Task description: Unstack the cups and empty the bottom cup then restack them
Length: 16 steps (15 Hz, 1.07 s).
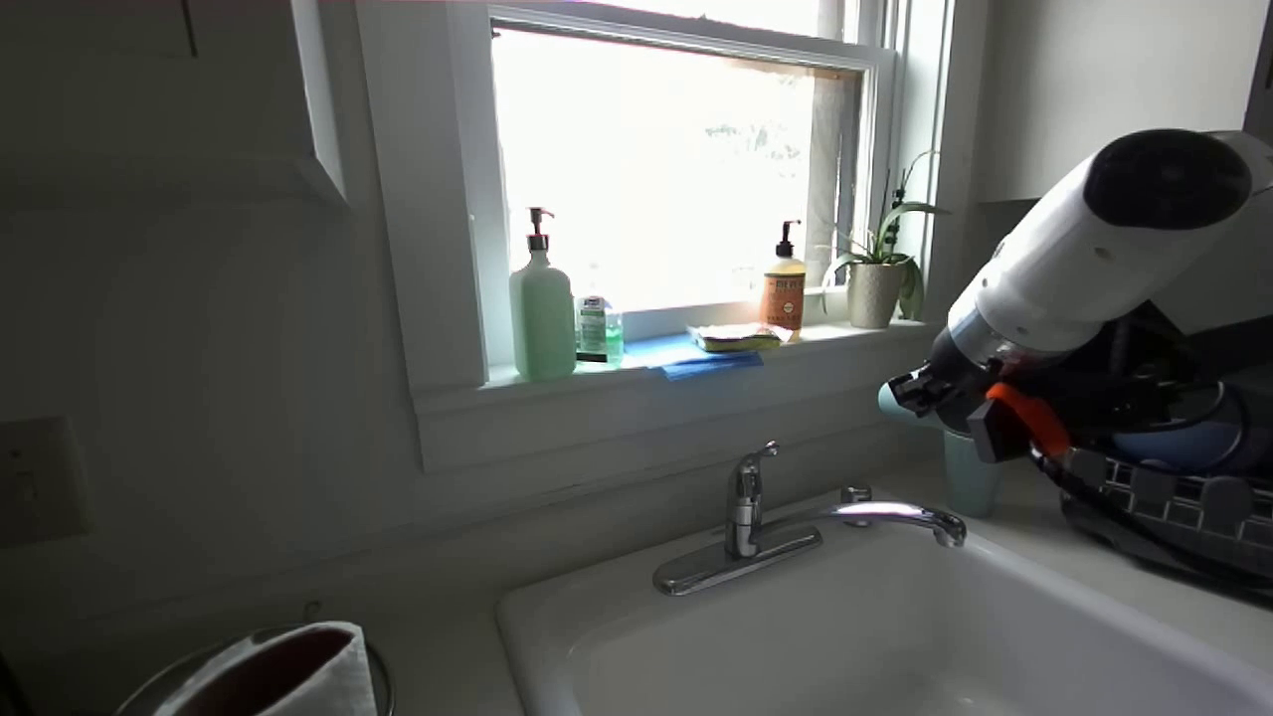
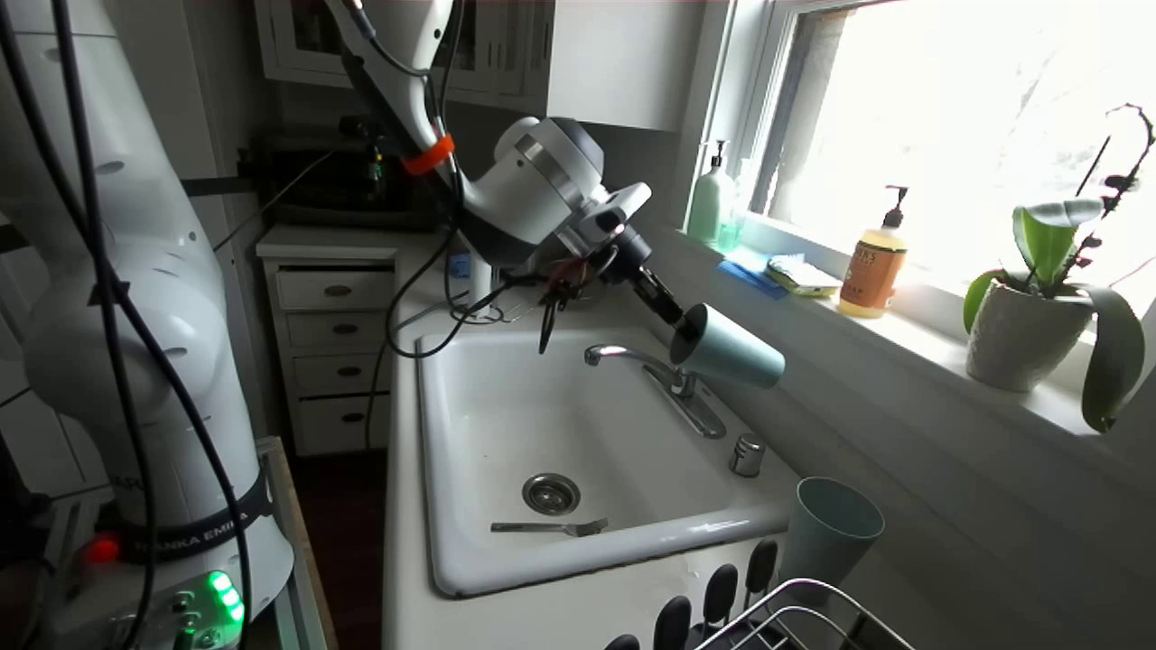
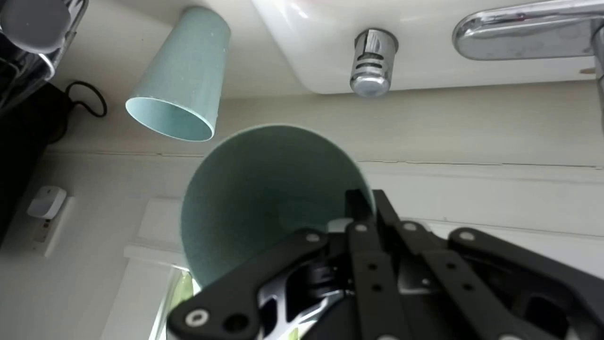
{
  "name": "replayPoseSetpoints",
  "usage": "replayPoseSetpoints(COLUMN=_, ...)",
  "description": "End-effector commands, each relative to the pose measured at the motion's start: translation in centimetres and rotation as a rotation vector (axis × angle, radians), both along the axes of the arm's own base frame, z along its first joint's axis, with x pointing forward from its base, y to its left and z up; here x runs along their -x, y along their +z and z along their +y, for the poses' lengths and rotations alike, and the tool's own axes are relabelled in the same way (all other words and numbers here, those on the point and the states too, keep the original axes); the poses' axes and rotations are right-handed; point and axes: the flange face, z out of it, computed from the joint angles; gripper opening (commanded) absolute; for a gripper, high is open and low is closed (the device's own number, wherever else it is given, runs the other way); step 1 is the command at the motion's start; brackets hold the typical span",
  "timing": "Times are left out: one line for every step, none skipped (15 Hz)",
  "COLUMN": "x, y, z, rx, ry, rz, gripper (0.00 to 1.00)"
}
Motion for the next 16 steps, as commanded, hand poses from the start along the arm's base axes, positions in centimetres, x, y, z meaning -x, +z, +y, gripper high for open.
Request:
replayPoseSetpoints(x=1.1, y=0.7, z=0.5, rx=0.054, ry=0.024, rz=-0.079, gripper=0.01)
replayPoseSetpoints(x=1.2, y=0.7, z=0.5, rx=0.064, ry=0.031, rz=-0.093, gripper=0.01)
replayPoseSetpoints(x=1.3, y=0.7, z=0.6, rx=0.072, ry=0.038, rz=-0.107, gripper=0.01)
replayPoseSetpoints(x=1.4, y=0.7, z=0.7, rx=0.081, ry=0.045, rz=-0.124, gripper=0.01)
replayPoseSetpoints(x=1.4, y=0.8, z=0.8, rx=0.089, ry=0.052, rz=-0.137, gripper=0.01)
replayPoseSetpoints(x=1.5, y=0.8, z=0.9, rx=0.098, ry=0.06, rz=-0.156, gripper=0.01)
replayPoseSetpoints(x=1.5, y=0.8, z=1.1, rx=0.108, ry=0.068, rz=-0.17, gripper=0.01)
replayPoseSetpoints(x=1.6, y=0.9, z=1.2, rx=0.118, ry=0.075, rz=-0.187, gripper=0.01)
replayPoseSetpoints(x=1.6, y=0.9, z=1.3, rx=0.128, ry=0.081, rz=-0.201, gripper=0.01)
replayPoseSetpoints(x=1.6, y=0.9, z=1.3, rx=0.139, ry=0.086, rz=-0.214, gripper=0.01)
replayPoseSetpoints(x=1.6, y=1.0, z=1.4, rx=0.154, ry=0.094, rz=-0.225, gripper=0.01)
replayPoseSetpoints(x=1.6, y=1.0, z=1.5, rx=0.172, ry=0.102, rz=-0.238, gripper=0.01)
replayPoseSetpoints(x=1.5, y=1.1, z=1.7, rx=0.19, ry=0.11, rz=-0.251, gripper=0.01)
replayPoseSetpoints(x=1.5, y=1.1, z=1.8, rx=0.209, ry=0.119, rz=-0.268, gripper=0.01)
replayPoseSetpoints(x=1.5, y=1.2, z=1.9, rx=0.226, ry=0.126, rz=-0.284, gripper=0.01)
replayPoseSetpoints(x=1.5, y=1.2, z=2.0, rx=0.246, ry=0.133, rz=-0.3, gripper=0.01)
